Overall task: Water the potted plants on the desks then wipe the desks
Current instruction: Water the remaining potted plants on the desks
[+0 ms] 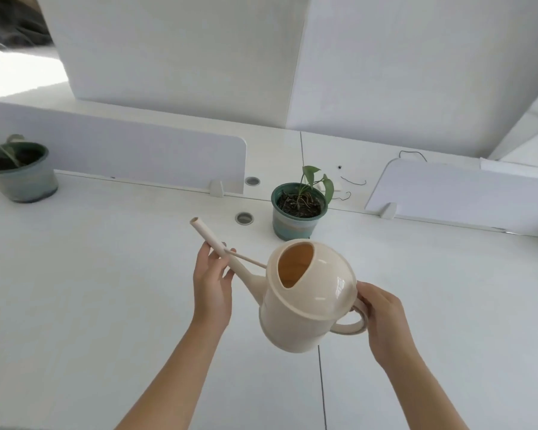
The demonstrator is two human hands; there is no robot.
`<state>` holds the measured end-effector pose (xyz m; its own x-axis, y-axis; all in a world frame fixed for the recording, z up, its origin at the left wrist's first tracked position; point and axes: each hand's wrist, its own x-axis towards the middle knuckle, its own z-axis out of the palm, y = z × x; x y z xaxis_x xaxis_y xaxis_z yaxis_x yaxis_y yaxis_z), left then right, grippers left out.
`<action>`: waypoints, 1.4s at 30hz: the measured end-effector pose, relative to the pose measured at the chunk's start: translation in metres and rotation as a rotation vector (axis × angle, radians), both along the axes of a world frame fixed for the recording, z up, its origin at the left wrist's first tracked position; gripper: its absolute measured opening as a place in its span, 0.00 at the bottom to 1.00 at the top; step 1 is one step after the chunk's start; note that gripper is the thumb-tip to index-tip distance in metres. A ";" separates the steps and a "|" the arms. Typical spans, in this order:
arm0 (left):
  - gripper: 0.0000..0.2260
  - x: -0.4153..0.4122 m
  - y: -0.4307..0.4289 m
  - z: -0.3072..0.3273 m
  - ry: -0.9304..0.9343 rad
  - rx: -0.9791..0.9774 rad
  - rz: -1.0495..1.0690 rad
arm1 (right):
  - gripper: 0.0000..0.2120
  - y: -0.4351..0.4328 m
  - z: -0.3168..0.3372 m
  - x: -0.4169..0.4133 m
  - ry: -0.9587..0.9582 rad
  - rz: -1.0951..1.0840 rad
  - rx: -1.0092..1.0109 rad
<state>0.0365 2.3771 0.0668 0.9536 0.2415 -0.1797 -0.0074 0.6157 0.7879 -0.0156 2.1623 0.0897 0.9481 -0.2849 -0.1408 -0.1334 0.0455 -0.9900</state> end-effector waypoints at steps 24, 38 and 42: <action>0.09 0.091 -0.102 -0.011 0.114 0.142 -0.528 | 0.12 -0.044 0.036 -0.017 0.153 -0.201 -0.162; 0.04 0.145 -0.124 -0.025 0.238 0.158 -0.558 | 0.15 -0.040 0.035 0.028 0.191 -0.239 -0.226; 0.06 0.151 -0.128 -0.033 0.291 0.152 -0.560 | 0.16 -0.039 0.033 0.034 0.212 -0.233 -0.245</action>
